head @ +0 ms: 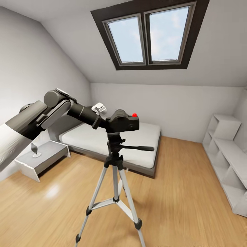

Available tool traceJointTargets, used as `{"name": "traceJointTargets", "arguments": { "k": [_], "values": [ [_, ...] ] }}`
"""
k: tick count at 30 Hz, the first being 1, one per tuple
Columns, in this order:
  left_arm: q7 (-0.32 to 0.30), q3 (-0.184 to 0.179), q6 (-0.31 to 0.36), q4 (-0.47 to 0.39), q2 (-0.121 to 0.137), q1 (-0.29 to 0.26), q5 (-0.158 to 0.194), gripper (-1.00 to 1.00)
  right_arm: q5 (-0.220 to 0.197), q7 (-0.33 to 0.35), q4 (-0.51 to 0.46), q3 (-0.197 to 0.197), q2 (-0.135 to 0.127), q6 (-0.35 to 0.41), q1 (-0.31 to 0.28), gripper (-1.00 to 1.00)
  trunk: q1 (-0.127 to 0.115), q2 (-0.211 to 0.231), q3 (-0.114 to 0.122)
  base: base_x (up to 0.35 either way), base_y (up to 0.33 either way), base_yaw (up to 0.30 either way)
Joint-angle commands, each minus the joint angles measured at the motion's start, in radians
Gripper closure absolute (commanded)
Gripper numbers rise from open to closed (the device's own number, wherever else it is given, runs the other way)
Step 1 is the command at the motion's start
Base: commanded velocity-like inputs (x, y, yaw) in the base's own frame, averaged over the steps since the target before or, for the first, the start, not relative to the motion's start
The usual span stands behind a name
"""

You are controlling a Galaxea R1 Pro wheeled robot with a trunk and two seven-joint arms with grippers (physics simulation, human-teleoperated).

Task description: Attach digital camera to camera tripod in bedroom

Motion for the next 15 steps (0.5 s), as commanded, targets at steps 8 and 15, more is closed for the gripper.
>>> {"name": "traceJointTargets", "arguments": {
  "k": [8,15],
  "values": [
    [-0.004,-0.002,0.003,-0.001,0.002,-0.002,0.001,1.0,-0.008,0.002,0.004,0.008,0.0,-0.006,-0.002,-1.0,0.001,-0.002,-0.002,0.0,0.005,-0.074],
    [-0.004,-0.002,0.003,-0.008,0.002,-0.001,0.001,1.0,-0.008,0.002,0.004,0.008,0.0,-0.006,-0.002,-1.0,0.001,-0.002,-0.002,0.016,0.015,-0.012]
  ]
}}
